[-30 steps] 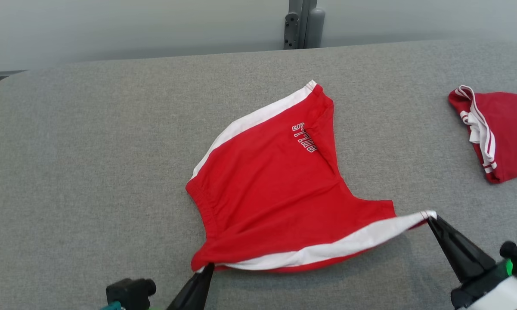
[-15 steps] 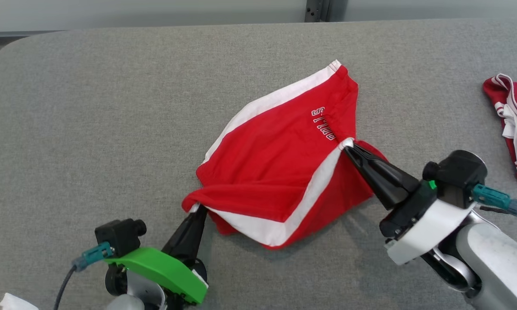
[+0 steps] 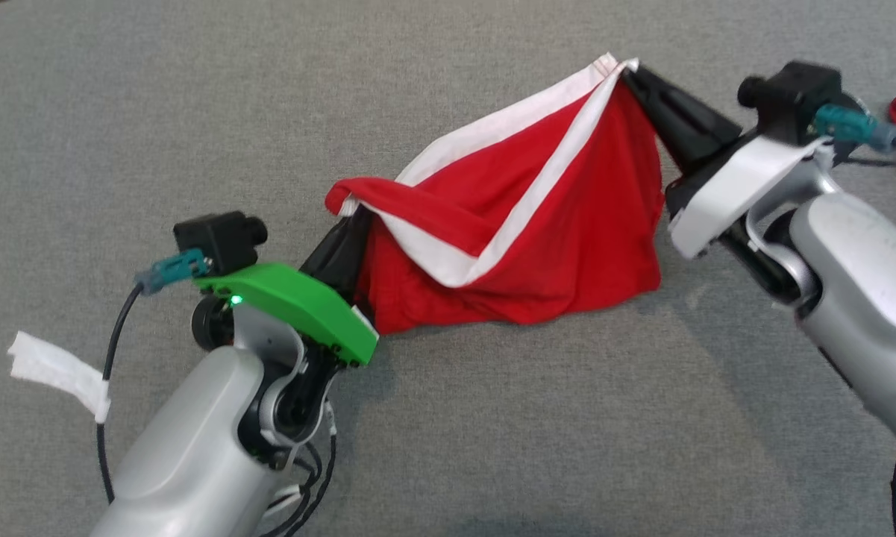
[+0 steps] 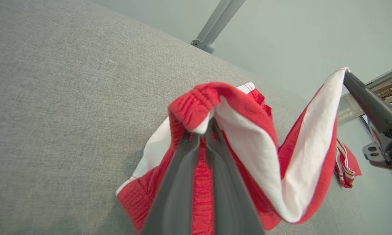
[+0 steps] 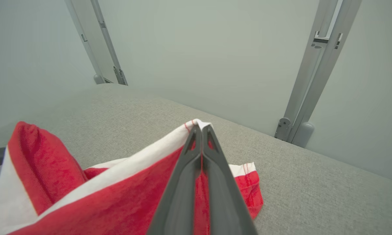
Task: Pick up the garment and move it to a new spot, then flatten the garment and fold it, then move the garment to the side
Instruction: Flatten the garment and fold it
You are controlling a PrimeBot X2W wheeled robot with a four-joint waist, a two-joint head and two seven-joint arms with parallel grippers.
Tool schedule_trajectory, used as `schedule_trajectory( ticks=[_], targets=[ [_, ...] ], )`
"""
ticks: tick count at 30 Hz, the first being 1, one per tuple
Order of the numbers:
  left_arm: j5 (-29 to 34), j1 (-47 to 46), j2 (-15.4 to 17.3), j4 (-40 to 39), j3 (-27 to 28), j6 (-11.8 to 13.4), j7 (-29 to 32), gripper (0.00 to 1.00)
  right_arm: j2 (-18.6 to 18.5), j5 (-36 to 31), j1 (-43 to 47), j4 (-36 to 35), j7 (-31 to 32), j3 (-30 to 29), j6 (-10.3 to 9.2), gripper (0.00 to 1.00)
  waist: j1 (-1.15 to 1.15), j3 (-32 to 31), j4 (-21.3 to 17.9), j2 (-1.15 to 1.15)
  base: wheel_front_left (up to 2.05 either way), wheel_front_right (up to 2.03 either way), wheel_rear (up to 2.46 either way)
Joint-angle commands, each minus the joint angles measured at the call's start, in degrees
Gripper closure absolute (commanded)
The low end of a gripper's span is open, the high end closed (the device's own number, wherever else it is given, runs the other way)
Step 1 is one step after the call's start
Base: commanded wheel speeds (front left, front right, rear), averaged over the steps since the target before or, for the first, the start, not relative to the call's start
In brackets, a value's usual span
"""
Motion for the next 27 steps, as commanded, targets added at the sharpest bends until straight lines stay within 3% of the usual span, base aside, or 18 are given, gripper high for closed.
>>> schedule_trajectory(
  ticks=[1, 7, 13, 27],
  targets=[
    [0.69, -2.97, -1.07, 1.49, -0.13, -0.34, 0.56, 1.0, -0.49, -0.38, -3.1, 2.18, 0.59, -0.17, -0.1, 1.0, 0.0, 7.26, 4.05, 0.0, 0.0, 0.0, 0.0],
    [1.82, -11.15, -4.49, 10.09, -1.63, -2.13, 2.06, 1.0, -1.04, -1.03, -12.55, 11.89, 1.91, 1.05, -0.09, 1.0, 0.0, 12.31, 6.86, 0.0, 0.0, 0.0, 0.0],
    [4.2, -14.13, -4.79, 15.38, -3.87, -3.19, 2.23, 1.0, -0.58, -1.79, -15.88, 20.29, 0.56, 1.88, -0.09, 1.0, 0.0, 12.26, 8.07, 0.0, 0.0, 0.0, 0.0],
    [4.12, -10.05, -1.29, 8.36, -6.19, -3.0, 5.13, 1.0, -1.14, -0.81, -18.55, 29.02, -0.79, 5.45, -0.09, 1.0, 0.0, 9.31, 8.59, 0.0, 0.0, 0.0, 0.0]
  ],
)
